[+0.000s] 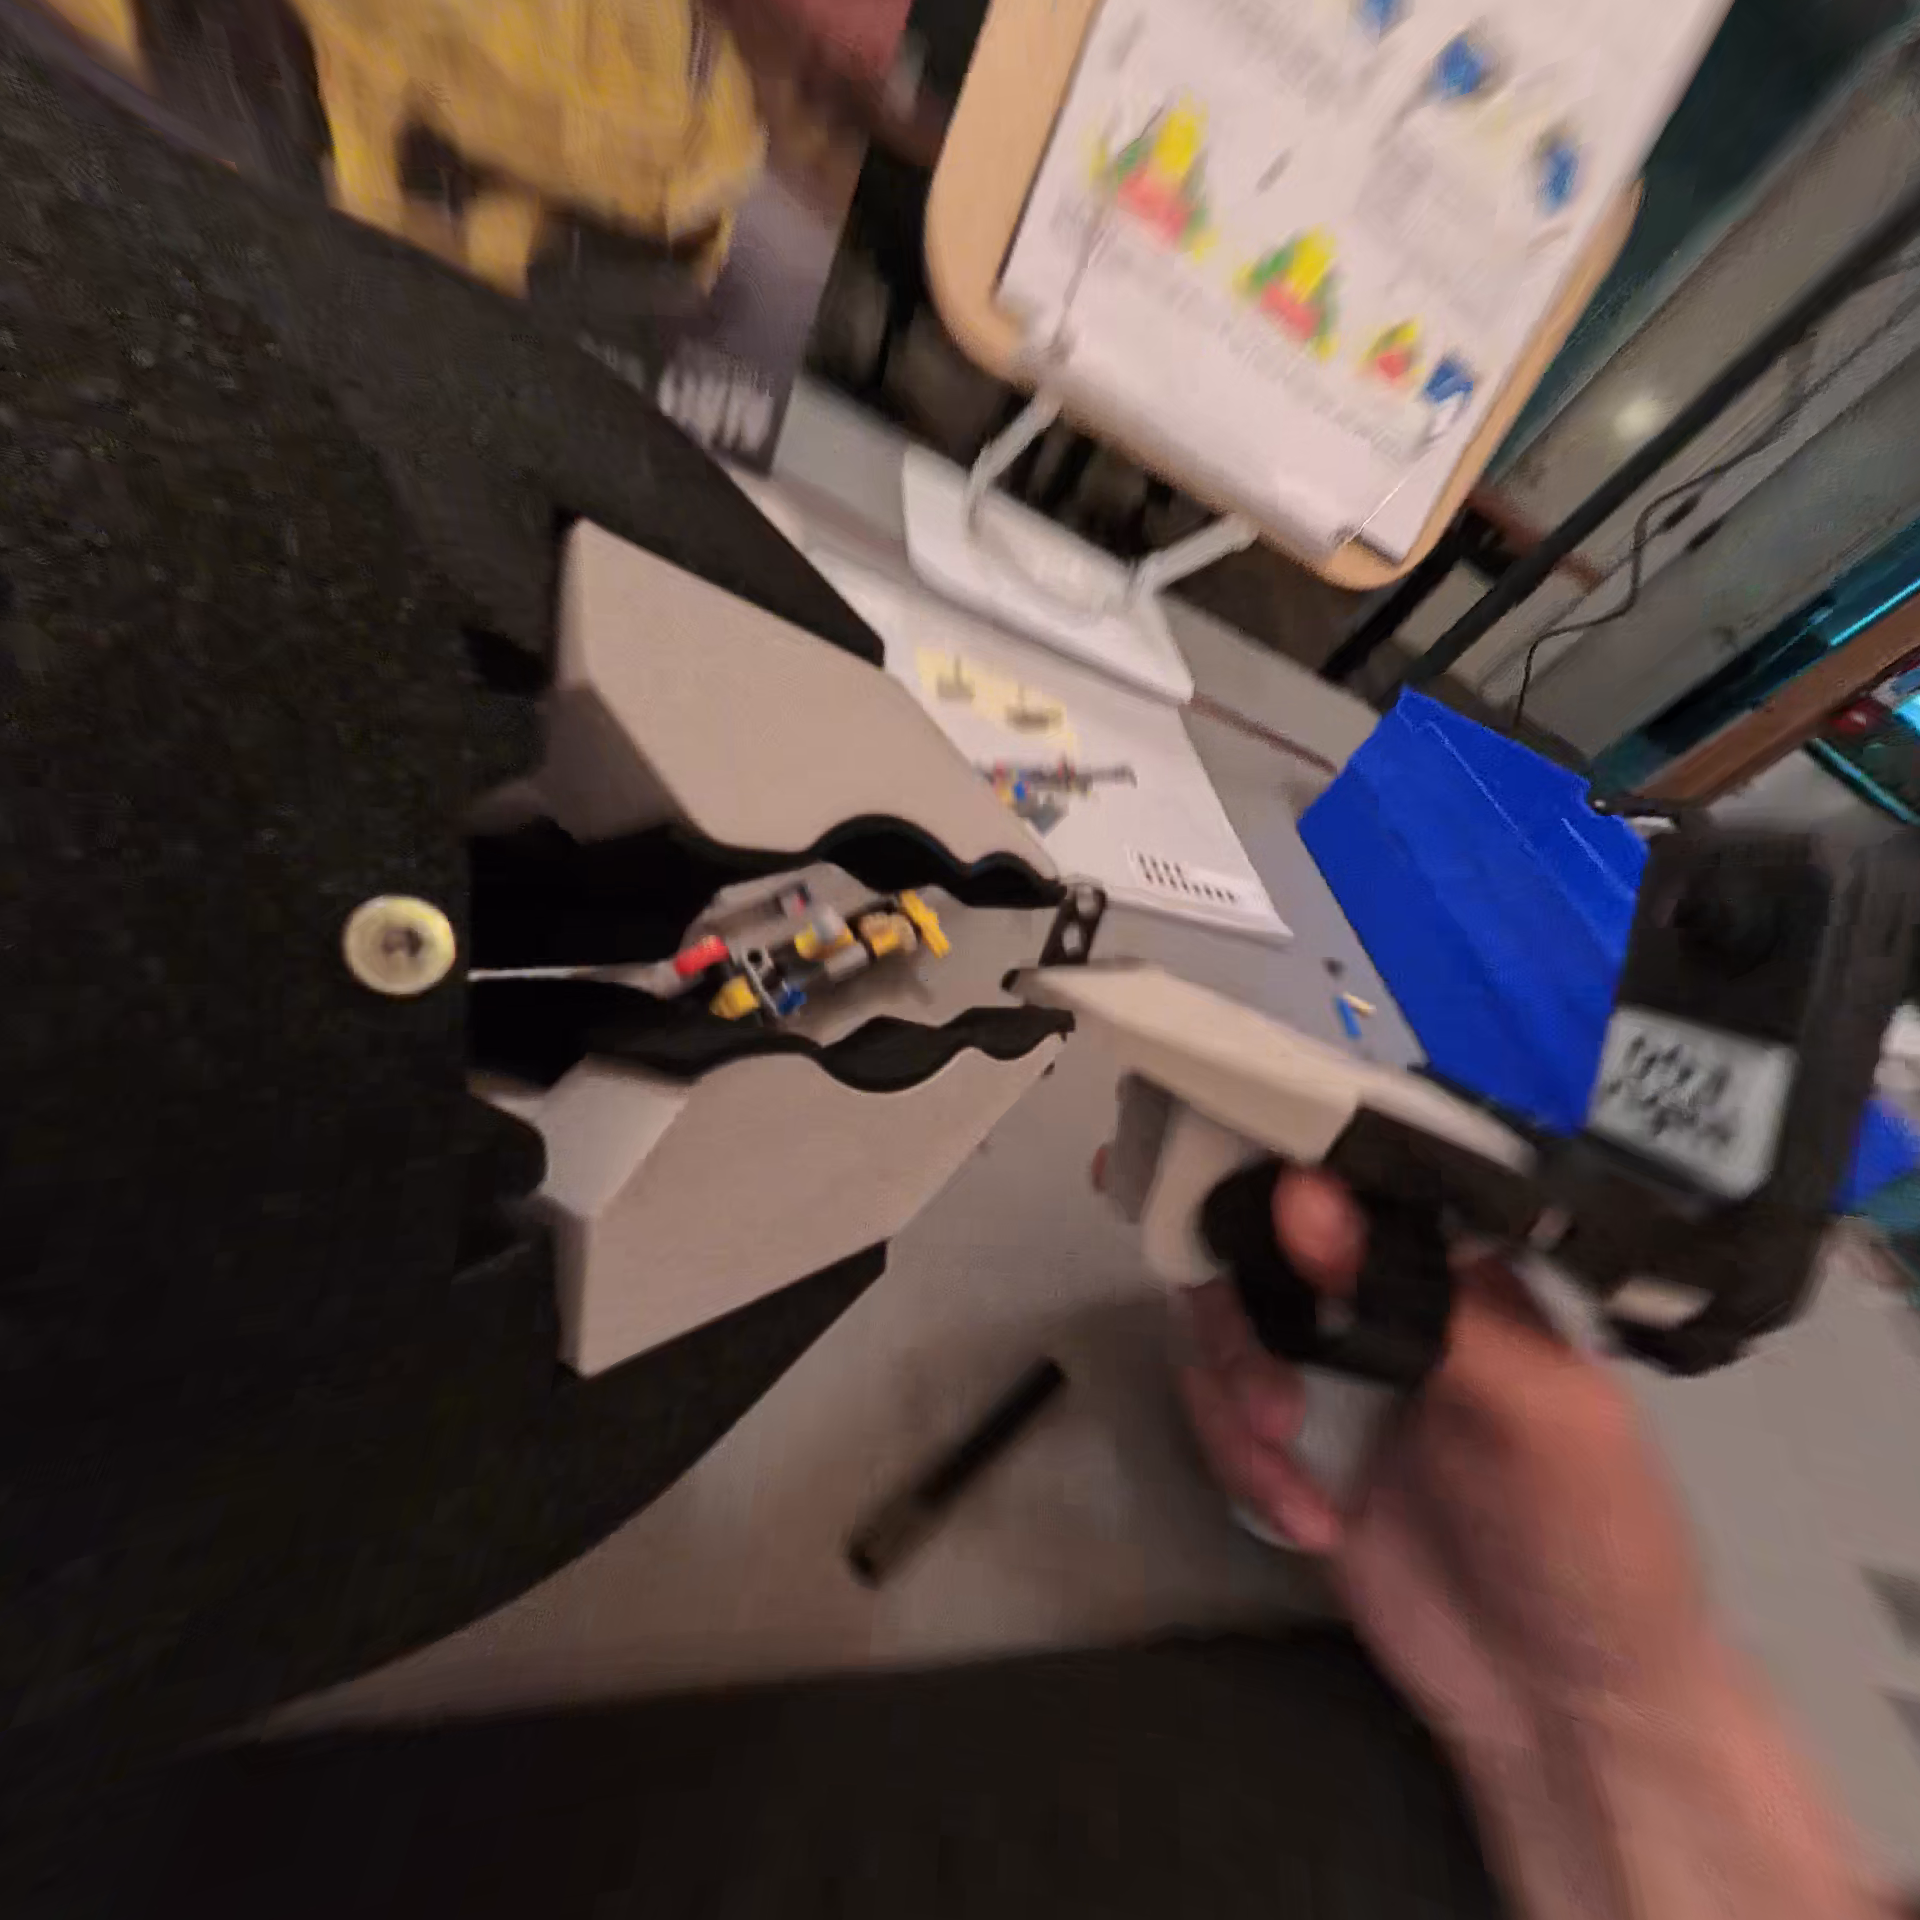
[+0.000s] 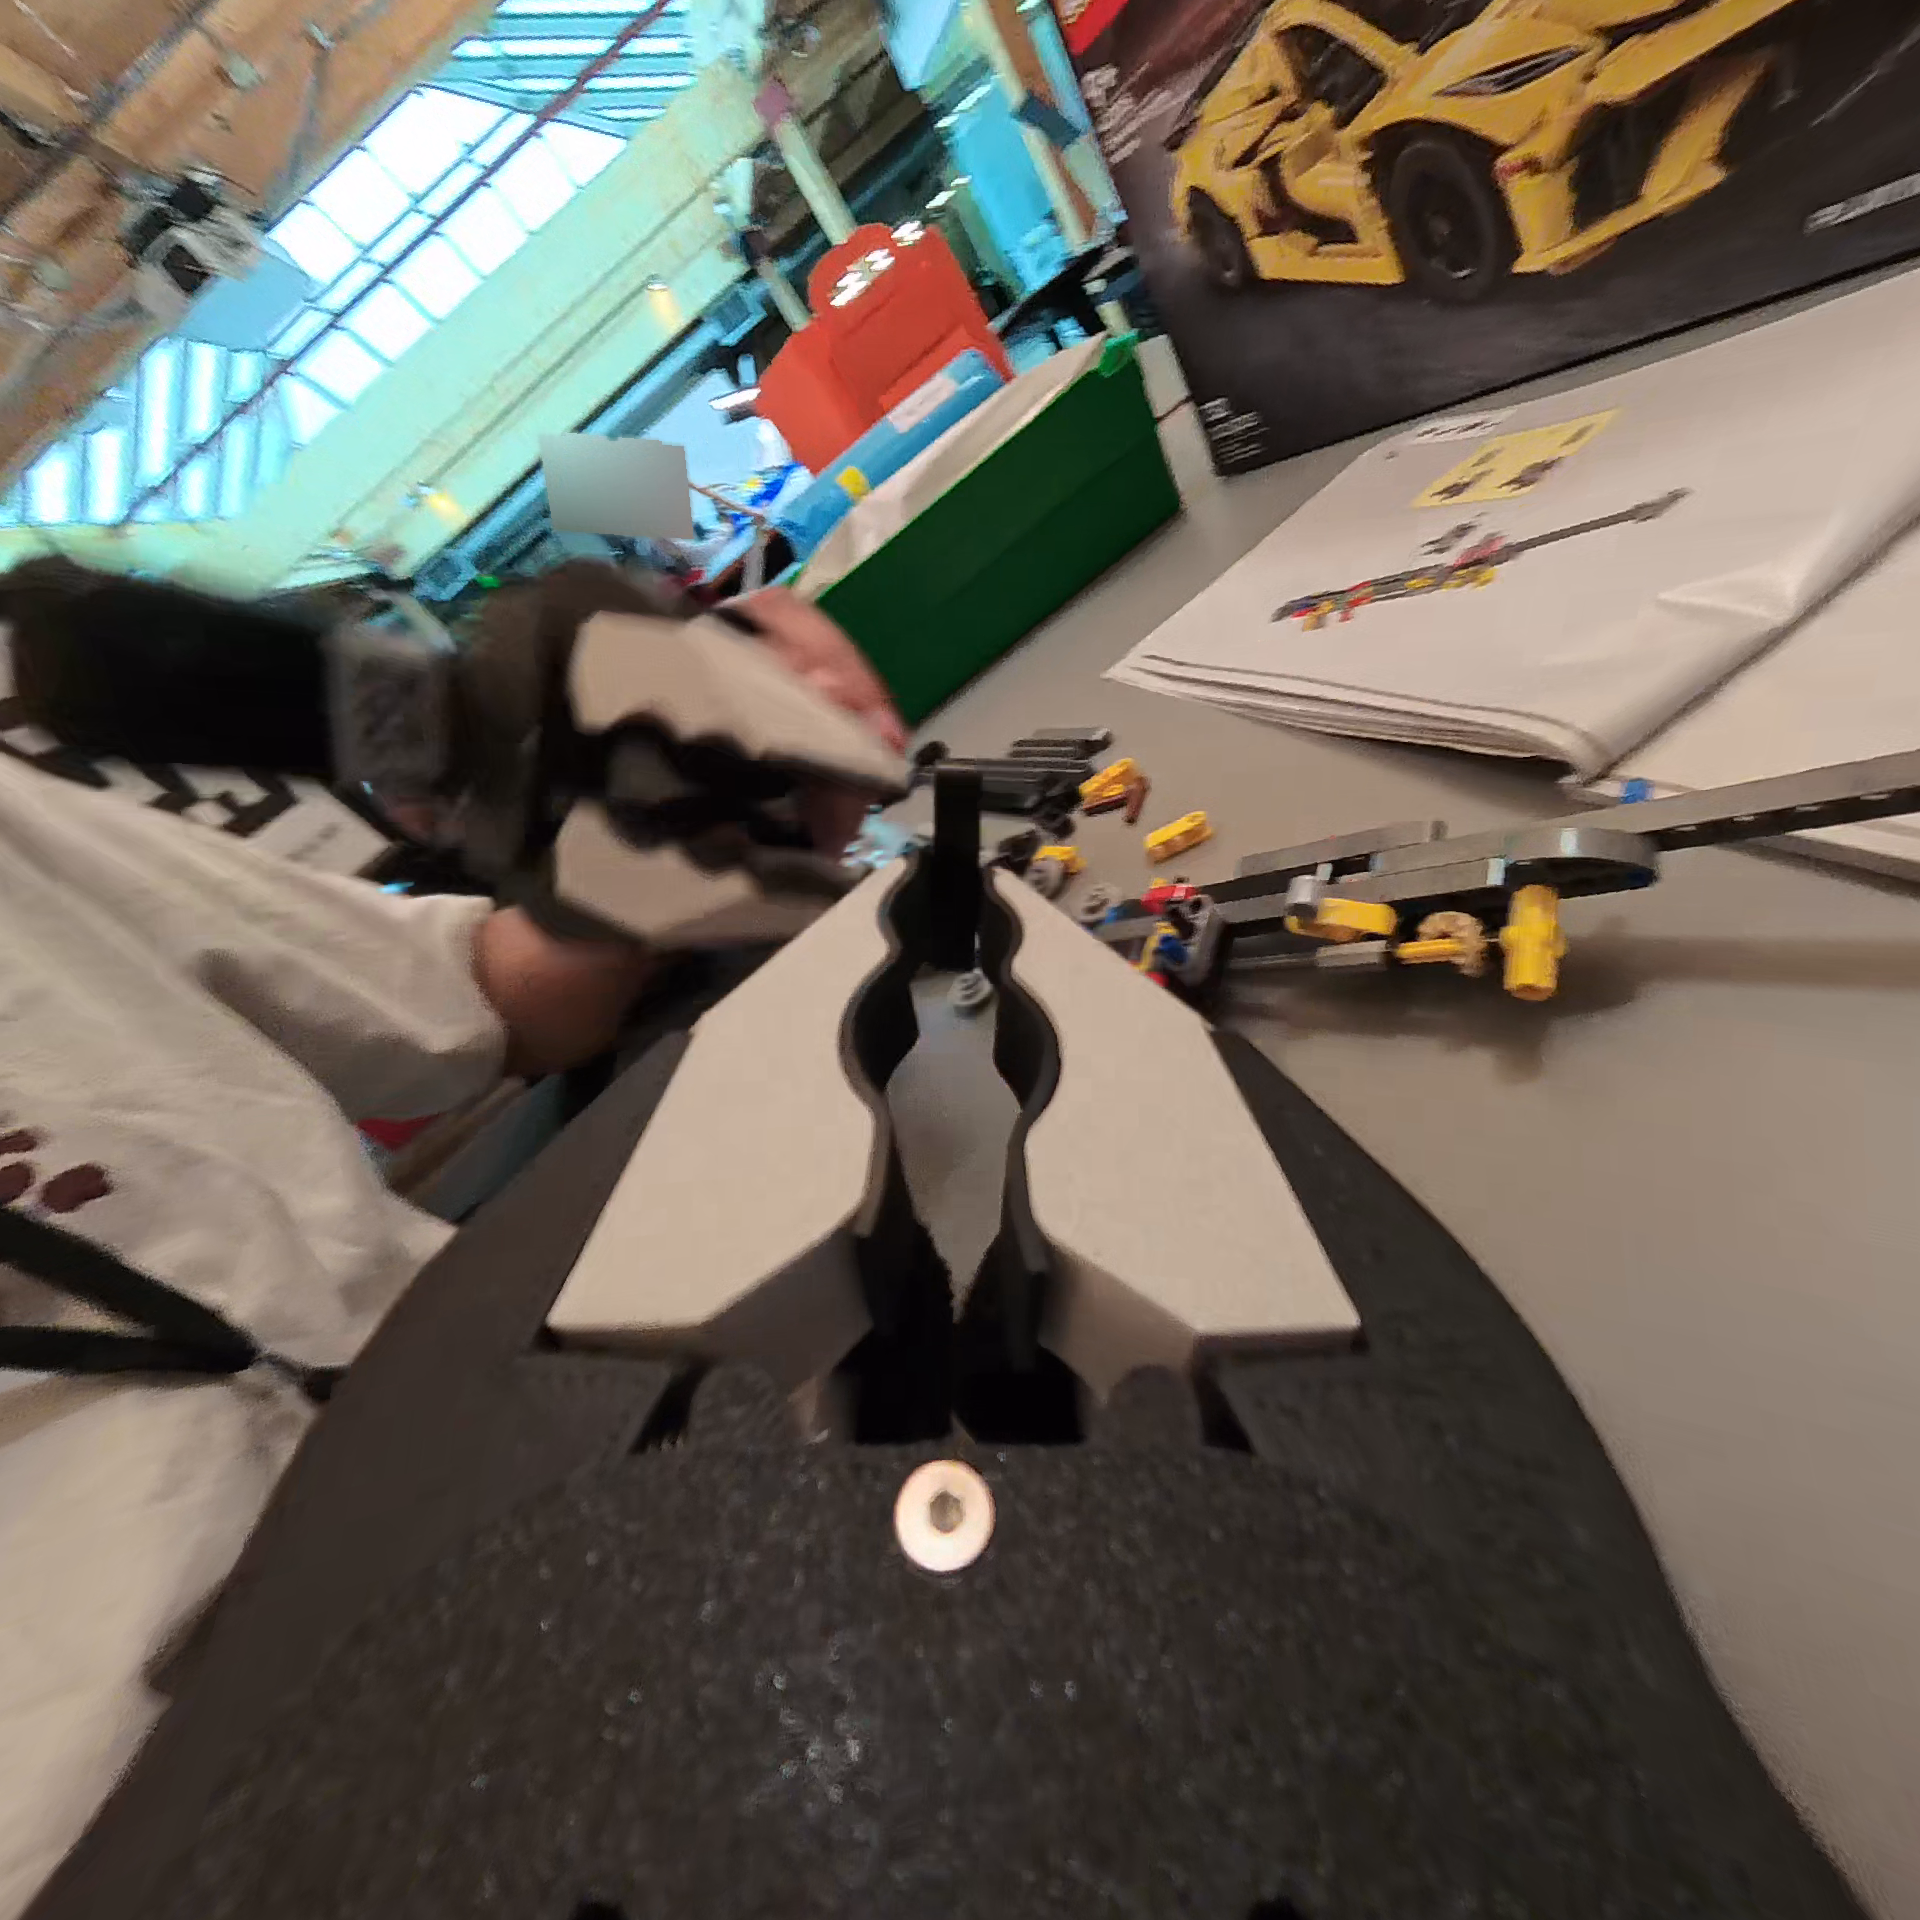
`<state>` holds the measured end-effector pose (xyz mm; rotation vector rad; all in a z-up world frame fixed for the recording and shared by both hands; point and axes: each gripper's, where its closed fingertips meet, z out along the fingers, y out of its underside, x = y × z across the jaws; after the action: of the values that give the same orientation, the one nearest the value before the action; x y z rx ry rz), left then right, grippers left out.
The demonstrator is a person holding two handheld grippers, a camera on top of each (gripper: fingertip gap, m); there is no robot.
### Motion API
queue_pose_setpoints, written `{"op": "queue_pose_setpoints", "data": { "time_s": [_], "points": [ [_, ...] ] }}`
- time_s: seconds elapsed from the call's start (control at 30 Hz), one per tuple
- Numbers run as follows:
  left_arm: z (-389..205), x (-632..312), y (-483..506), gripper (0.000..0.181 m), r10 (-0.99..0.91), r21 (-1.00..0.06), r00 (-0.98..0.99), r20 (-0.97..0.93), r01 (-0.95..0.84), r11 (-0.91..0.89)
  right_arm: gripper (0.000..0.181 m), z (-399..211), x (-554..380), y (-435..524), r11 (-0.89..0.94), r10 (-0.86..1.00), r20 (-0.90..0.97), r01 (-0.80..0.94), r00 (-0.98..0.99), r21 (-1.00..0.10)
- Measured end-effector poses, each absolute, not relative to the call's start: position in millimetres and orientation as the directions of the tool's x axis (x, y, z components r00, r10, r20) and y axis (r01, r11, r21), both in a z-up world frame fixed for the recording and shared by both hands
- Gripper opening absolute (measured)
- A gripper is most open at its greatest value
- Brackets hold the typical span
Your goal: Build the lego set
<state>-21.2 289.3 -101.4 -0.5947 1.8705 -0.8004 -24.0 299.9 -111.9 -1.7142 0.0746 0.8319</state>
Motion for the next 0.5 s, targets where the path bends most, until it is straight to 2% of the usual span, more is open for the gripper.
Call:
{"op": "queue_pose_setpoints", "data": {
  "time_s": [0.07,0.13,0.2,0.37,0.4,0.5],
  "points": [
    [-96,-22,295,0.024,-0.819,-0.908,-0.506,-0.271,-0.149,0.392,0.007,-108,-33,295,-0.335,0.418,-0.546,-0.436,0.726,-0.835],
    [-92,-28,291,0.027,-0.790,-0.957,-0.612,0.037,-0.250,0.149,0.007,-100,-45,290,-0.319,0.486,-0.512,-0.401,0.708,-0.858],
    [-82,-35,285,0.027,-0.712,-0.957,-0.673,0.200,-0.291,0.007,0.007,-88,-54,286,-0.300,0.549,-0.511,-0.414,0.662,-0.859],
    [-81,-41,272,0.020,-0.660,-0.950,-0.708,0.252,-0.311,-0.030,0.007,-94,-67,284,-0.338,0.573,-0.499,-0.366,0.651,-0.867],
    [-82,-43,268,0.009,-0.643,-0.947,-0.721,0.260,-0.319,-0.025,0.007,-96,-69,284,-0.348,0.571,-0.496,-0.354,0.654,-0.868],
    [-86,-43,271,0.008,-0.646,-0.937,-0.709,0.283,-0.348,-0.027,0.006,-100,-64,287,-0.352,0.542,-0.498,-0.356,0.677,-0.866]
  ]
}}
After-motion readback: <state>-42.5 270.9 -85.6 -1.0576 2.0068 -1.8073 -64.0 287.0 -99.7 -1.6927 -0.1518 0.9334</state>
